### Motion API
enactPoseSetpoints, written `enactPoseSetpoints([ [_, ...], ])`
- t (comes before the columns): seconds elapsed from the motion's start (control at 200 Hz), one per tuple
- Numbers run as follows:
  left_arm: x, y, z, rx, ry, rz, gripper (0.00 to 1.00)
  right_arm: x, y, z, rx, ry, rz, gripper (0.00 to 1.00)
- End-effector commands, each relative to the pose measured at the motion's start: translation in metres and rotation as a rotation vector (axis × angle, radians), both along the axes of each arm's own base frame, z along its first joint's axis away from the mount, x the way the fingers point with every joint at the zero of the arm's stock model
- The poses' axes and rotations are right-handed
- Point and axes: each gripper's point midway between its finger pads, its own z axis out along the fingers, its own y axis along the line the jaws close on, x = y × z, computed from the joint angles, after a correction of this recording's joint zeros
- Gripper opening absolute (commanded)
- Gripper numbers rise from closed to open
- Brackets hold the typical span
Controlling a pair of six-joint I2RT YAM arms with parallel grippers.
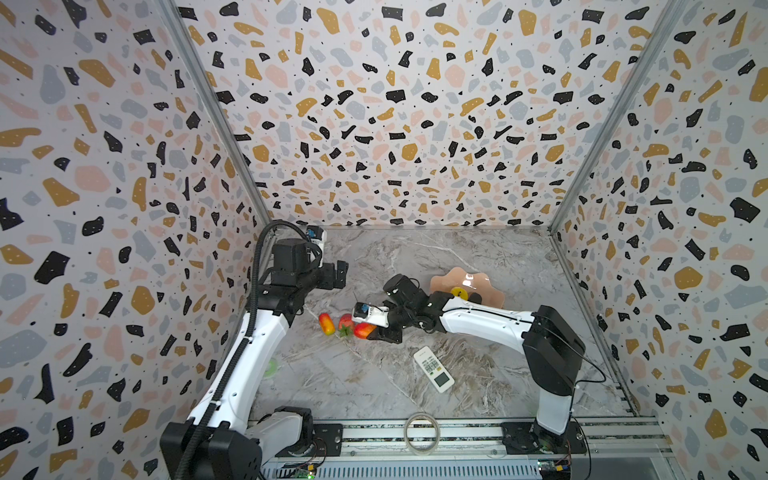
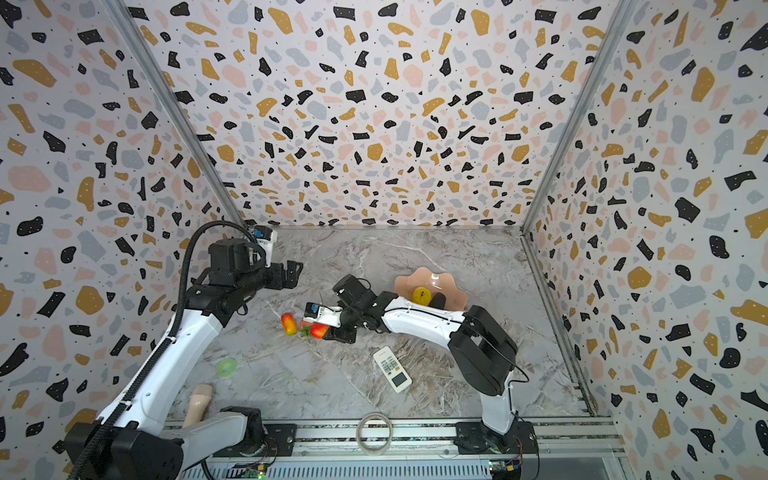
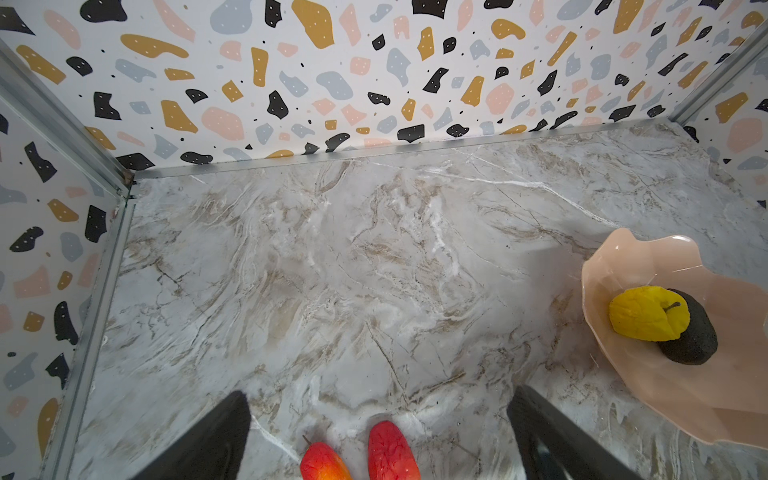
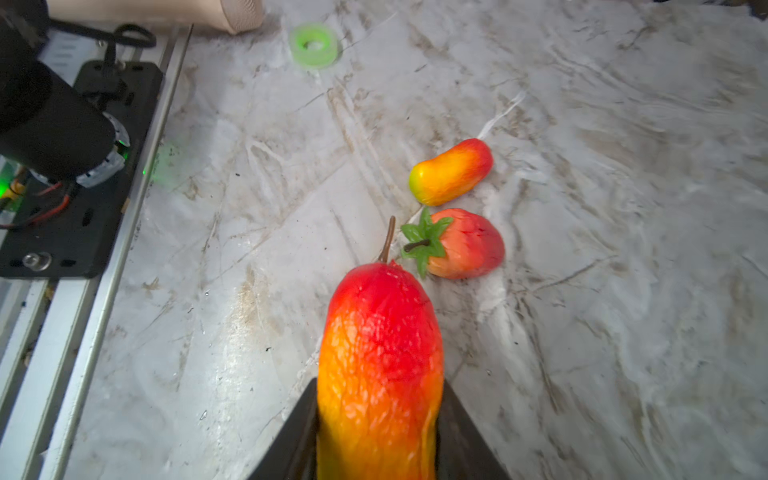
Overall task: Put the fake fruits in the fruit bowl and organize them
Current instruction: 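Carry the mango with the right gripper into the bowl and release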
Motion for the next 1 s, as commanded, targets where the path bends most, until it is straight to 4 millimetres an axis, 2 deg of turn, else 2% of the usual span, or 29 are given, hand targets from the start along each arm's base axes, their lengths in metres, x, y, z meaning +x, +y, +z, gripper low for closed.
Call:
enactPoseSetpoints([
  [0.0, 0.002, 0.004, 0.010, -0.001, -0.038, 0.017, 1.00, 0.009, -0.022, 0.022, 0.032, 0.011, -0.084, 0.34],
  [0.165, 0.003, 0.004, 0.009, -0.001, -0.036, 0.017, 0.99, 0.041, -0.074, 0.047, 0.073, -0.019, -0.235, 0.33],
  [0.39, 0.003, 0.004, 0.008, -0.001, -0.033, 0.018, 1.00, 0.078, -0.144, 0.050, 0.070, -0.037, -0.427, 0.32],
  [0.506, 0.003, 0.004, 0.008, -0.001, -0.033, 0.016, 1.00, 0.095, -0.170, 0.039, 0.049, -0.028, -0.523, 0.30],
  [0.651, 0.004, 0.003, 0.007, -0.001, -0.029, 0.015, 0.99, 0.109, -0.194, 0.008, -0.042, 0.005, -0.644, 0.30],
  [0.781, 0.004, 0.003, 0.006, 0.000, -0.028, 0.015, 0.99, 0.108, -0.206, -0.017, -0.114, 0.037, -0.696, 0.31],
  [0.991, 0.004, 0.002, 0.006, -0.004, -0.029, 0.010, 1.00, 0.102, -0.220, -0.033, -0.171, 0.058, -0.749, 0.33],
])
